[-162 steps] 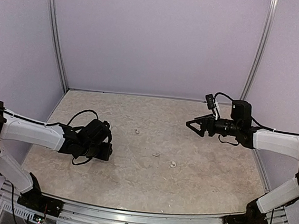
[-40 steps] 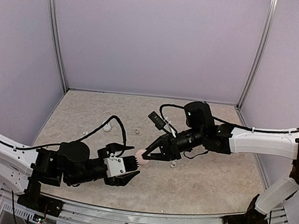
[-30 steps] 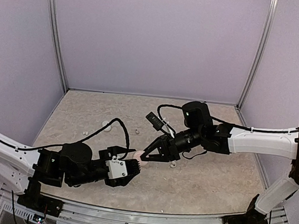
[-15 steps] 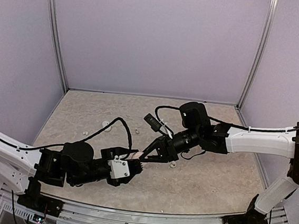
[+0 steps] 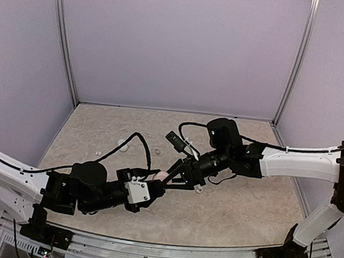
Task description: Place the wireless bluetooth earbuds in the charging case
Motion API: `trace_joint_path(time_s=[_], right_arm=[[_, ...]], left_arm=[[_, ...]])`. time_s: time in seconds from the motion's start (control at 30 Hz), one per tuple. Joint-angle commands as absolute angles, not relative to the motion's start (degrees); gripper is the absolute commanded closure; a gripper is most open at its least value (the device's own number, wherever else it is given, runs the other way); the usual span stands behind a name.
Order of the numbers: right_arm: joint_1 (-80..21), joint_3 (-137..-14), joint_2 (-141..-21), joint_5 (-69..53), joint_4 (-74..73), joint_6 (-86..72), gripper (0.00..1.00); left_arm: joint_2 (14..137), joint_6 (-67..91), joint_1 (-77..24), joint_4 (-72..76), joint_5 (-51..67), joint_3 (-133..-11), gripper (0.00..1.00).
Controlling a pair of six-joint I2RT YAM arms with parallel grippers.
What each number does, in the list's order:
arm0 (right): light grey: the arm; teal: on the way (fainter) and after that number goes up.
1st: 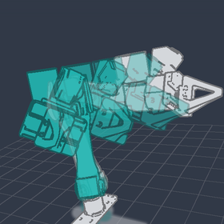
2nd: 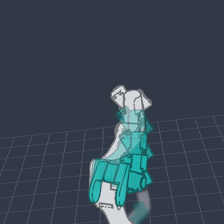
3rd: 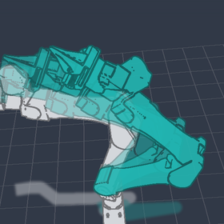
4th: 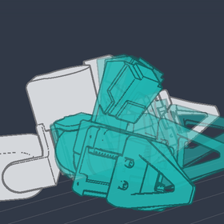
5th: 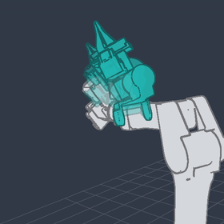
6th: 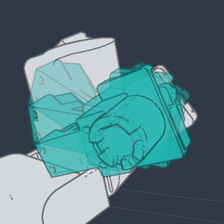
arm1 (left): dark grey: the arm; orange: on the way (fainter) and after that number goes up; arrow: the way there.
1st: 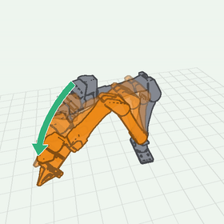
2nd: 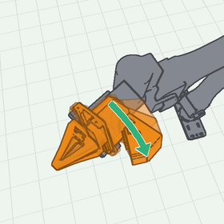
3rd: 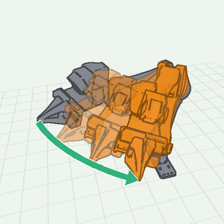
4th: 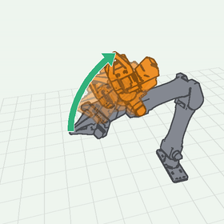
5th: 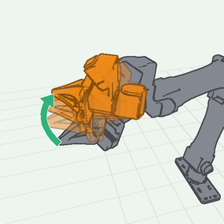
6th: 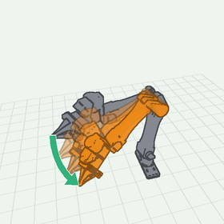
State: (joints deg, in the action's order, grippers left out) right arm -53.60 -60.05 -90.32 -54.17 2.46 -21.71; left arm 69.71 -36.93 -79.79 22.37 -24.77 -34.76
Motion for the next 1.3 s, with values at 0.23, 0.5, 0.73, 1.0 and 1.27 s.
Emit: trace_joint_path(time_s=[0.23, 0.5, 0.73, 1.0, 1.27], right_arm=[[-52.57, -53.09, -84.11, -49.75, 15.16, -28.18, 0.54], [-52.4, -50.9, -83.59, -47.82, 19.43, -31.4, 0.62], [-52.03, -48.34, -83.59, -47.9, 25.44, -34.93, 0.68], [-51.94, -46.49, -83.83, -46.97, 31.68, -38.38, 0.72], [-51.75, -45.31, -83.98, -45.64, 34.83, -39.71, 0.66]], left_arm=[[73.34, -36.7, -79.62, 34.79, -29.54, -36.21, 0.64], [74.96, -38.0, -79.72, 38.2, -32.38, -36.3, 0.67], [75.99, -38.8, -79.78, 41.2, -33.63, -36.54, 0.68], [77.22, -39.22, -79.94, 43.31, -34.79, -36.8, 0.69], [77.95, -39.24, -80.07, 44.71, -34.63, -37.17, 0.7]])
